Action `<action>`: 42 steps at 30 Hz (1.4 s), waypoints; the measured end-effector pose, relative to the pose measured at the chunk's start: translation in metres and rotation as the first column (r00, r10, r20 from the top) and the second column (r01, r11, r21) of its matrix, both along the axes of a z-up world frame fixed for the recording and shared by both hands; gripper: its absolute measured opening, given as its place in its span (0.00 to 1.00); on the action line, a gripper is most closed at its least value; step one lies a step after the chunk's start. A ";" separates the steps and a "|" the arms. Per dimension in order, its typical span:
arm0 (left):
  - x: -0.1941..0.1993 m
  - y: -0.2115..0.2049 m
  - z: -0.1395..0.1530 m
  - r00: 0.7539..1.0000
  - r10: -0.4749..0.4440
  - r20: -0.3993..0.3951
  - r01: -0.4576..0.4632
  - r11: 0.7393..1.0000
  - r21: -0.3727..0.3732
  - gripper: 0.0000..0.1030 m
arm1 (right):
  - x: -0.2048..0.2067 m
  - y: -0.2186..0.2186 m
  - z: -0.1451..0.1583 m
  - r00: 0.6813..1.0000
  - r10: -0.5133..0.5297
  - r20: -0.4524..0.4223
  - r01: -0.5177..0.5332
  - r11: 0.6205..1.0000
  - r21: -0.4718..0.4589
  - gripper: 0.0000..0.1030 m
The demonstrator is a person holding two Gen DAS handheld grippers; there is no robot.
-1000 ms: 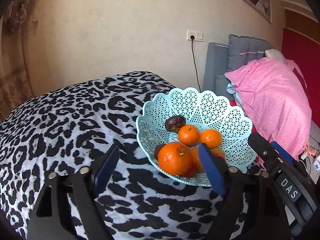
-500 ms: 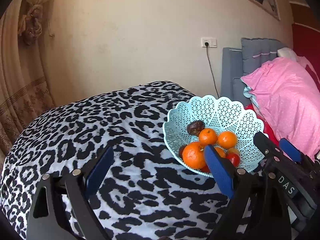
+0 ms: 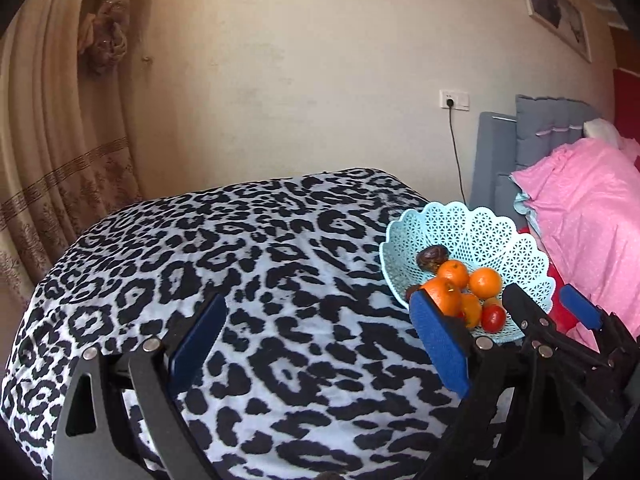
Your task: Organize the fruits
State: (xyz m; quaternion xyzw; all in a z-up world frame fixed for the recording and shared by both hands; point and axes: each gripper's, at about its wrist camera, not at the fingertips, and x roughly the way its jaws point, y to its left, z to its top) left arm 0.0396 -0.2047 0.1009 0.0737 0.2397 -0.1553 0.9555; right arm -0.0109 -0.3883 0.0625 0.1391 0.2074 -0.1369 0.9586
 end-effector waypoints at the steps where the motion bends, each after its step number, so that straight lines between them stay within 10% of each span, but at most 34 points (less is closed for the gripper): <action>1: -0.001 0.003 0.000 1.000 0.006 0.002 -0.006 1.000 0.000 0.91 | 0.002 0.001 0.001 1.000 0.018 -0.010 -0.018 1.000 0.000 0.89; 42: -0.030 0.025 0.018 0.987 0.156 0.025 -0.156 0.988 0.010 0.95 | -0.018 0.025 0.024 0.982 0.163 -0.100 -0.176 0.974 -0.141 0.95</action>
